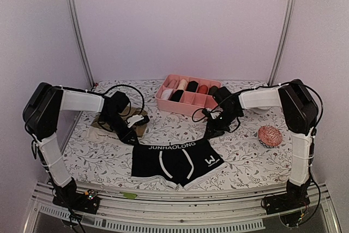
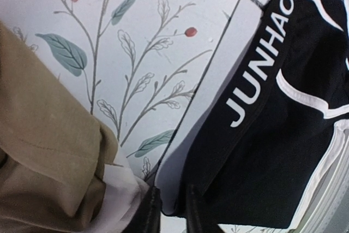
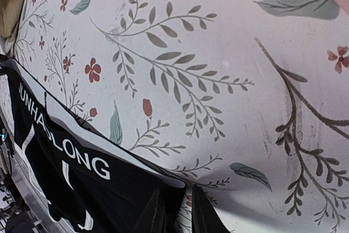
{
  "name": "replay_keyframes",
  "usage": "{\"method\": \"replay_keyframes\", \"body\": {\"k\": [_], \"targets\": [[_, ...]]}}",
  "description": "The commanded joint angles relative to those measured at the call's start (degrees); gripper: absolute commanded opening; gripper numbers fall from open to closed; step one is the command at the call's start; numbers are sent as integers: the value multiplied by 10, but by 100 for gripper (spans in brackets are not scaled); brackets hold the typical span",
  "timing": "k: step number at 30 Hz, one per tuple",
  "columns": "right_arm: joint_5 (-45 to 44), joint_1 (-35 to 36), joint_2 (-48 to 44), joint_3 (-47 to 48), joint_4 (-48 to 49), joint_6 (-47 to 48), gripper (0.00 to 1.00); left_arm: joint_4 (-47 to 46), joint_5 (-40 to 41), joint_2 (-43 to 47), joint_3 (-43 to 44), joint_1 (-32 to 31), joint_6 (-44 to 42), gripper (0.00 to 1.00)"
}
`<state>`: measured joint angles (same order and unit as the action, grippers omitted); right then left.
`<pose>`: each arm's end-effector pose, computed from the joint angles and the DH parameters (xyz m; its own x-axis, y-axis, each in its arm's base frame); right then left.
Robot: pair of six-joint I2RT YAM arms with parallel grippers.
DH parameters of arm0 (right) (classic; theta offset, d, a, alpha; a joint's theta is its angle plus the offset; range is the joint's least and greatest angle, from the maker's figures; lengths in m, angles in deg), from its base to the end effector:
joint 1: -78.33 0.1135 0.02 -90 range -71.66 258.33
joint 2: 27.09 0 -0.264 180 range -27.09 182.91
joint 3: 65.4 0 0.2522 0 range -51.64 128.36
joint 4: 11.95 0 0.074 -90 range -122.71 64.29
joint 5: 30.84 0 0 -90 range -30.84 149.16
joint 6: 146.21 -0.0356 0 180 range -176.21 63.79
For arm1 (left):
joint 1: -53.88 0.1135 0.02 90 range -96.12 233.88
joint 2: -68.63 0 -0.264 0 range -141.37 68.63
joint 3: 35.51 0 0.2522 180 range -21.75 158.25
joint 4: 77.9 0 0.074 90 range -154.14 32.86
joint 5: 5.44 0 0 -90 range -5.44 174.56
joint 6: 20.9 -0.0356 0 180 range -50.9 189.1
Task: Roll the underwear
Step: Rotate the underwear at the center of the board.
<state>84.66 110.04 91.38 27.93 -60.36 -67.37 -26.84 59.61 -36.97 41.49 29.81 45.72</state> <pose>0.3358 0.2255 0.1366 -0.9124 -0.3584 -0.1979 -0.4093 0.7880 0.4599 0.2965 -0.1489 0.1425 -0.6503 0.6845 -0.3294 0.7593 0.5723 -0.3097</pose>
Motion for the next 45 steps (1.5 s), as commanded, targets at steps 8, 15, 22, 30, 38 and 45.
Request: {"method": "replay_keyframes", "body": {"k": [8, 15, 22, 30, 38, 45], "targets": [[-29, -7, -39, -20, 1, -5, 0, 10, -20, -5, 7, 21, 5, 0], [-38, -63, -102, -121, 47, -38, 0, -11, -18, 1, 4, 22, 30, 0], [77, -63, -84, -87, 77, -58, 22, -4, -24, -16, 24, 11, 32, 0], [78, -24, -28, -28, 53, -59, 43, -6, -25, -16, 23, 11, 29, 0], [74, -5, 20, -13, 19, -56, 46, -6, -27, -20, 32, 10, 29, 0], [43, 8, 0, -32, -21, -48, 40, -7, -30, -19, 32, 9, 31, 0]]}}
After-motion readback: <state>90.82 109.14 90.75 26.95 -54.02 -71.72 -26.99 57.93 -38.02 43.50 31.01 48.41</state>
